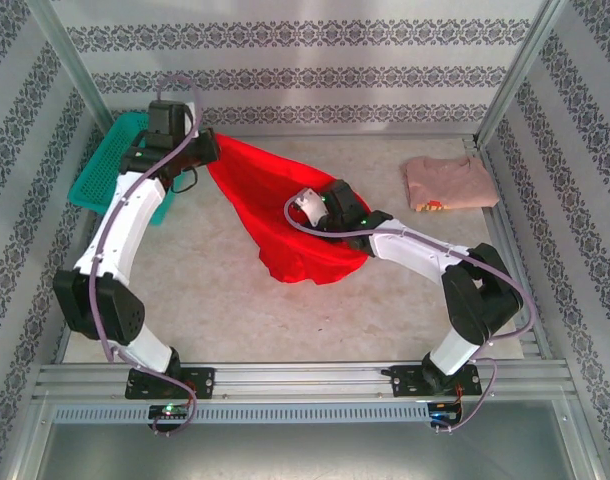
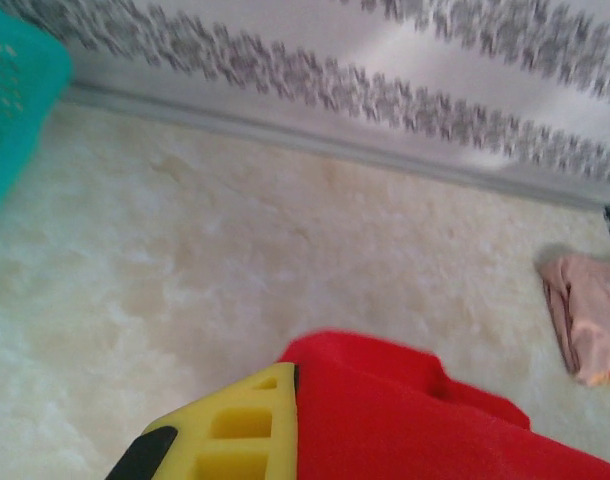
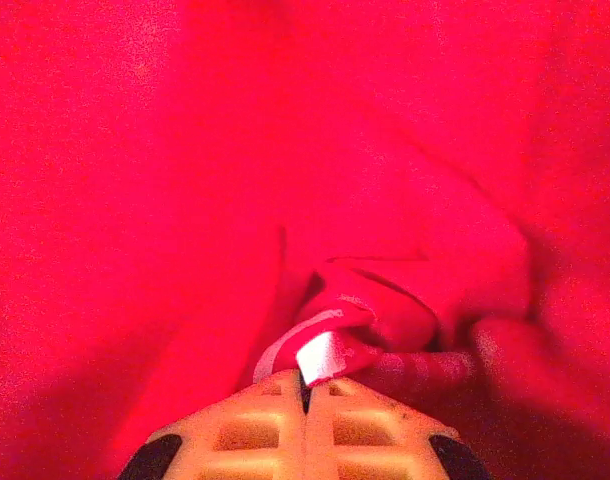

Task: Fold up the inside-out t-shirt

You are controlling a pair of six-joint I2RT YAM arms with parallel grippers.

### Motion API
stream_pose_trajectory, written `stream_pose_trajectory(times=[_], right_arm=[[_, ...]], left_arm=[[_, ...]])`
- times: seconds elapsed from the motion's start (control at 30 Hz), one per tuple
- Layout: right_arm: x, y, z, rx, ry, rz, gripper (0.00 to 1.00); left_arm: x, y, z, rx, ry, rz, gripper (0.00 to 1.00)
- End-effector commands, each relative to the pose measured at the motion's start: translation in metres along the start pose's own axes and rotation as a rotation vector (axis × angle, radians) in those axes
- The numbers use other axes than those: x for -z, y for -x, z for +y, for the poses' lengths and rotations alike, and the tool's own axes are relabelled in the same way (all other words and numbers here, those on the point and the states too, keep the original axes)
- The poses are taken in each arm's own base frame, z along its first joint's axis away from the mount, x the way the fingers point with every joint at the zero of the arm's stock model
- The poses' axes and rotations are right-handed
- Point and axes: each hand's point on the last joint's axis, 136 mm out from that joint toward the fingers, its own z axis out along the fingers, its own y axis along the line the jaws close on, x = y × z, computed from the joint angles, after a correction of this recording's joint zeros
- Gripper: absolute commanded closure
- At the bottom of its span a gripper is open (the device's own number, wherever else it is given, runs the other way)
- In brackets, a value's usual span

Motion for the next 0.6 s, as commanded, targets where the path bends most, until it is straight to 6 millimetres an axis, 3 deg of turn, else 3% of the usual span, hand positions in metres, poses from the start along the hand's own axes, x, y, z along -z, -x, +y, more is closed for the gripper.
stream_pose_trajectory(times=[0.0, 0.1, 0.23, 0.43, 0.57], right_arm=[[0.012, 0.064, 0.021, 0.074, 0.072, -0.178, 1.00], [0.020, 0.088, 0.009, 0.062, 0.008, -0.237, 1.00], [0.056, 0.126, -0.008, -0.026, -0.012, -0.392, 1.00], [0.123, 0.167, -0.009, -0.105, 0.073, -0.578, 1.00], [0.188, 0.172, -0.034, -0.190, 0.058, -0.721, 1.00]], left_arm=[[-0.033, -0.029, -0.022, 0.002, -0.113, 0.114, 1.00], [-0.045, -0.041, -0.039, -0.043, -0.159, 0.172, 1.00], [-0.057, -0.066, -0.041, -0.035, -0.190, 0.238, 1.00], [-0.078, -0.098, -0.008, 0.018, -0.081, 0.292, 1.00], [-0.084, -0.109, 0.031, 0.121, -0.011, 0.282, 1.00]])
